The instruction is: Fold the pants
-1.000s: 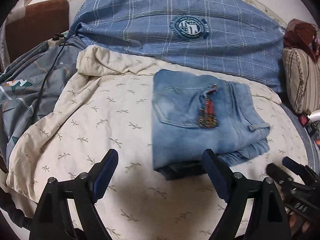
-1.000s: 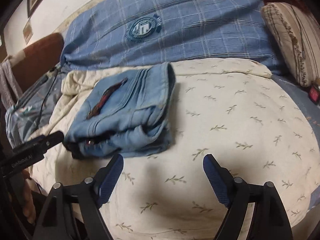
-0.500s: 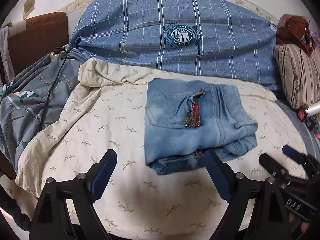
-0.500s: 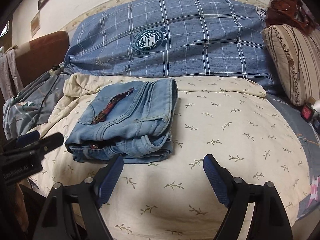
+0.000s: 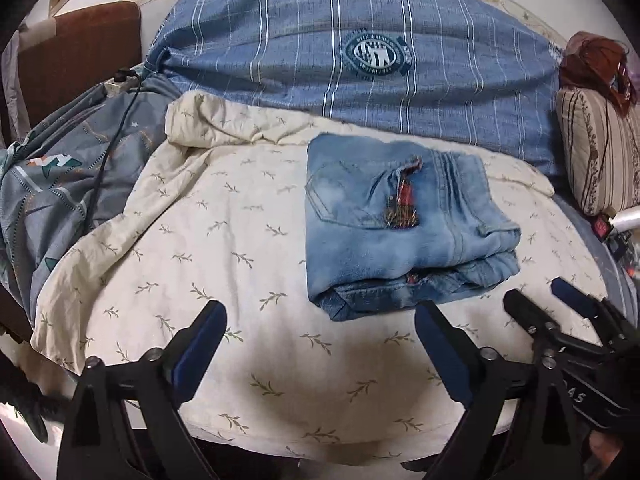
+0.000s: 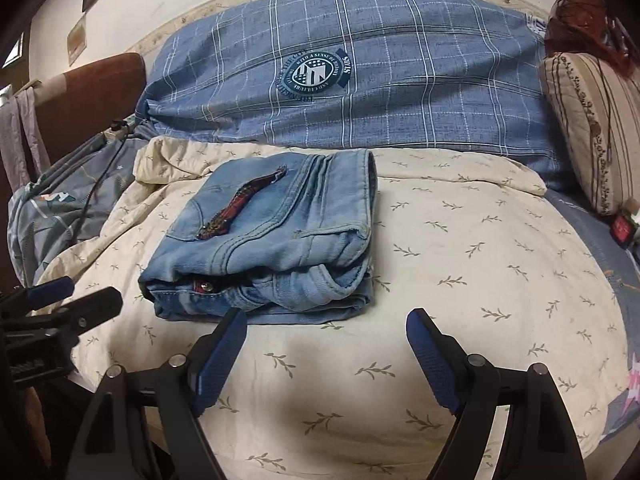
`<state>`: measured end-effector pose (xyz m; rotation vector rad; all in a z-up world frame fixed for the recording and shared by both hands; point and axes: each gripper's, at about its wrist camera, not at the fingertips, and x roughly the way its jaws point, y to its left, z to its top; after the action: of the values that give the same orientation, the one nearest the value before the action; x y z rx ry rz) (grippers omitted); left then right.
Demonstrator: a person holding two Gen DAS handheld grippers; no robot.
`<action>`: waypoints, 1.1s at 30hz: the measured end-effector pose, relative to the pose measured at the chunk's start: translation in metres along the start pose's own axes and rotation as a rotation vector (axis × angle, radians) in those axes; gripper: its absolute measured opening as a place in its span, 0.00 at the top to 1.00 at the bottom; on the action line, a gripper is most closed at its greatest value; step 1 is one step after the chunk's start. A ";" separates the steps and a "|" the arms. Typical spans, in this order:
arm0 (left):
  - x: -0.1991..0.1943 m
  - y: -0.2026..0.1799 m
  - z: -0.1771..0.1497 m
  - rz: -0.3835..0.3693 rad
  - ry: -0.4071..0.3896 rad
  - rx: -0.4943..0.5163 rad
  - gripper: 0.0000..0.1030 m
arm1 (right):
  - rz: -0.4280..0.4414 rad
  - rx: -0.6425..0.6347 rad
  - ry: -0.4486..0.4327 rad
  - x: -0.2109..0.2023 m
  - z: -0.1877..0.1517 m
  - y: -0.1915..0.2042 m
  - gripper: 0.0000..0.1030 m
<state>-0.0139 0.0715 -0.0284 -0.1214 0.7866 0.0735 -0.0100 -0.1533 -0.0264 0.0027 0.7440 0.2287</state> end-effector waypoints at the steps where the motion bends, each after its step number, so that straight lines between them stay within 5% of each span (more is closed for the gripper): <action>1: -0.003 0.000 0.001 0.001 -0.010 0.000 0.06 | 0.000 -0.001 -0.001 0.000 0.000 0.000 0.18; 10: -0.015 0.000 0.004 0.004 -0.044 0.007 0.02 | 0.007 0.059 -0.024 -0.010 0.000 -0.018 0.18; 16: -0.002 -0.004 0.004 0.071 -0.027 0.028 0.02 | -0.008 0.032 -0.020 -0.007 -0.001 -0.014 0.18; 33: -0.002 0.004 0.003 0.029 -0.036 0.023 0.02 | -0.044 -0.055 -0.002 -0.013 0.005 0.006 0.18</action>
<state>-0.0133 0.0764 -0.0254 -0.0862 0.7529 0.0941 -0.0168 -0.1493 -0.0134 -0.0652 0.7353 0.2072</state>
